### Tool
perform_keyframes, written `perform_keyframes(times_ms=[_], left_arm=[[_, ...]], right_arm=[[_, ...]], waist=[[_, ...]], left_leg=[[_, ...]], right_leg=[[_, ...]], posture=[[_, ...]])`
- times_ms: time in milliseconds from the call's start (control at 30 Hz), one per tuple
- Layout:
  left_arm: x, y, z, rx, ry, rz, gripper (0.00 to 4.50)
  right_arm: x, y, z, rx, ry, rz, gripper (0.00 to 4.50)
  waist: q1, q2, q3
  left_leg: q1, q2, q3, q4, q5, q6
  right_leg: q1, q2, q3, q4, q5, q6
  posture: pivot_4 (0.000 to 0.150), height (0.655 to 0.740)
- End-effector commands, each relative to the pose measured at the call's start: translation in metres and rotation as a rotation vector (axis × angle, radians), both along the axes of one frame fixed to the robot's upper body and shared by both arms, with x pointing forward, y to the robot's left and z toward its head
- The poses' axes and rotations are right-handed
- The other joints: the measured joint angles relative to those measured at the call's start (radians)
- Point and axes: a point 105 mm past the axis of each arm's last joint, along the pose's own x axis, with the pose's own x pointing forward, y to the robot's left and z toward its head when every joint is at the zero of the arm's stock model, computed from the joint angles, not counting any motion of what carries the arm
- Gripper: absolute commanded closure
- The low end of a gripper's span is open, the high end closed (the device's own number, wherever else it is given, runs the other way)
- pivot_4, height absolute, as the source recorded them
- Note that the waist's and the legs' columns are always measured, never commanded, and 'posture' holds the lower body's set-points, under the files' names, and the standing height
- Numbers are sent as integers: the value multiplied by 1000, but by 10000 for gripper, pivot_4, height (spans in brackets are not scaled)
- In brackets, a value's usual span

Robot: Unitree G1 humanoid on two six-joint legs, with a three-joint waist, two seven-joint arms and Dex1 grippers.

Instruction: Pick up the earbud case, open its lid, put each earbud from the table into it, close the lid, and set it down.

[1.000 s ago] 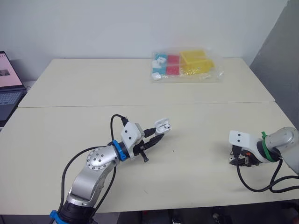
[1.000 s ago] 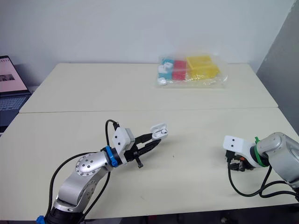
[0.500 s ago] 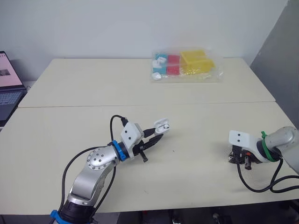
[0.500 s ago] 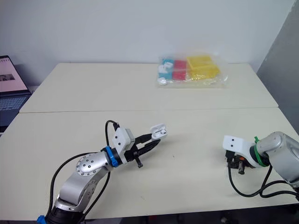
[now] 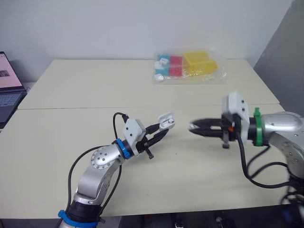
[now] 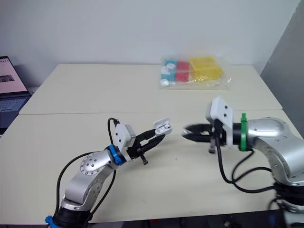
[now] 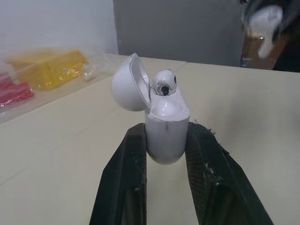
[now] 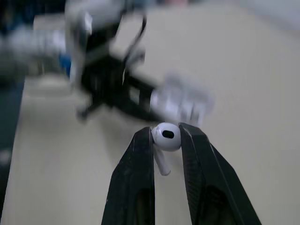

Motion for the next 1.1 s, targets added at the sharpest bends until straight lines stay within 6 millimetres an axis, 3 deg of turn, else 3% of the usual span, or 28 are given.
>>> perform_keyframes(times_ms=[33, 300, 1100], left_arm=[[-1, -4, 11, -27, -47, -33, 37162], [3, -5, 15, -48, -54, -36, 37162], [7, -2, 19, -55, -56, -43, 37162]], right_arm=[[3, 14, 18, 204, -41, -73, 40849], [12, 34, 3, 274, -48, -127, 40849], [16, 40, -40, 253, -93, -210, 40849]], waist=[[1, 0, 0], [3, 0, 0], [3, 0, 0]], left_leg=[[0, 0, -1, 0, 0, 0], [-2, -1, 1, 0, 0, 0], [-1, 0, 0, 0, 0, 0]], right_leg=[[0, 0, -1, 0, 0, 0], [-1, -1, 0, -2, 0, 0], [-1, 0, 0, -2, 0, 0]], posture=[[1500, 7400], [1500, 7400], [1500, 7400]])
